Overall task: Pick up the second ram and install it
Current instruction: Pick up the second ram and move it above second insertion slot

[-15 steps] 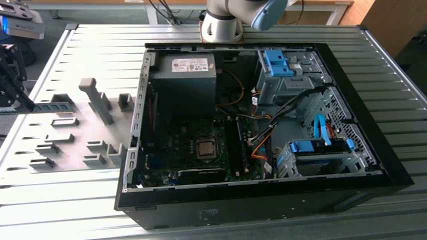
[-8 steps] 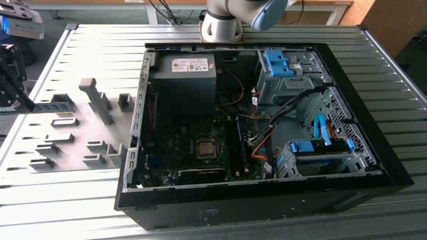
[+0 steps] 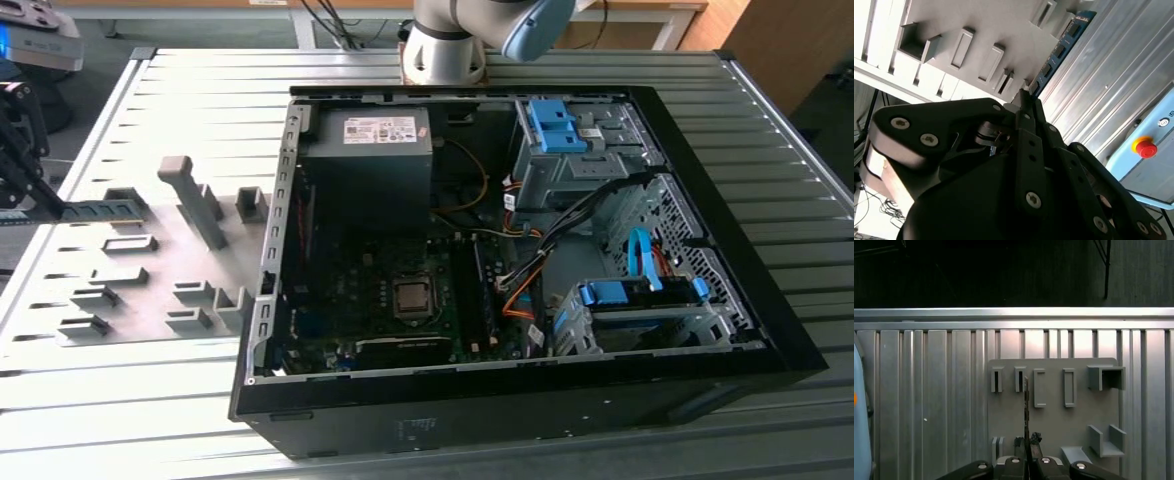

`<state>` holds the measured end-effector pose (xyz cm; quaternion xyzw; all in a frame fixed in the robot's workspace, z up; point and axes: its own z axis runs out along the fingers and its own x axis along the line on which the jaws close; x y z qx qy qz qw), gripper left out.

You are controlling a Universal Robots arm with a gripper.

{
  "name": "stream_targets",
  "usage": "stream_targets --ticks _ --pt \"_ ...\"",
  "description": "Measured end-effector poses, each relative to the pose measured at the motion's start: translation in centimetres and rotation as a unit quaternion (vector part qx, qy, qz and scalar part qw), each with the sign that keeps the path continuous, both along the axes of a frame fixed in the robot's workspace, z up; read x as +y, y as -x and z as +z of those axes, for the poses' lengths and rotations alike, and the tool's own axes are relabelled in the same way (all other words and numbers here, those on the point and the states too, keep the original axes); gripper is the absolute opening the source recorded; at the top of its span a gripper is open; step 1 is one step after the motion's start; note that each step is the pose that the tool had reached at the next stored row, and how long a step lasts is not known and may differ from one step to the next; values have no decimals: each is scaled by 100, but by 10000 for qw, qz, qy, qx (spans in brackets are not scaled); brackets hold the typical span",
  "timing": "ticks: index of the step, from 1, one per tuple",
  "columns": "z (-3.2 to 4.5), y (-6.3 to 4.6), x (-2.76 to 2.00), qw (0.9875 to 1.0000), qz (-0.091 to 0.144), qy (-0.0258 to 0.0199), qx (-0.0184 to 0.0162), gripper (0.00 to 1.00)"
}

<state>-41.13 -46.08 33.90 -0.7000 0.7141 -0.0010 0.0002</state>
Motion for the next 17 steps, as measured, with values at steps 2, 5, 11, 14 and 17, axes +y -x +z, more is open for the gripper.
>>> stream_targets --ticks 2,5,11,14,17 --pt "48 0 0 10000 0 0 0 14" --pt "141 0 0 10000 0 0 0 14" --pt "352 1 0 10000 0 0 0 14" --pt "456 2 0 10000 0 0 1 14" --pt "555 2 0 10000 0 0 0 14"
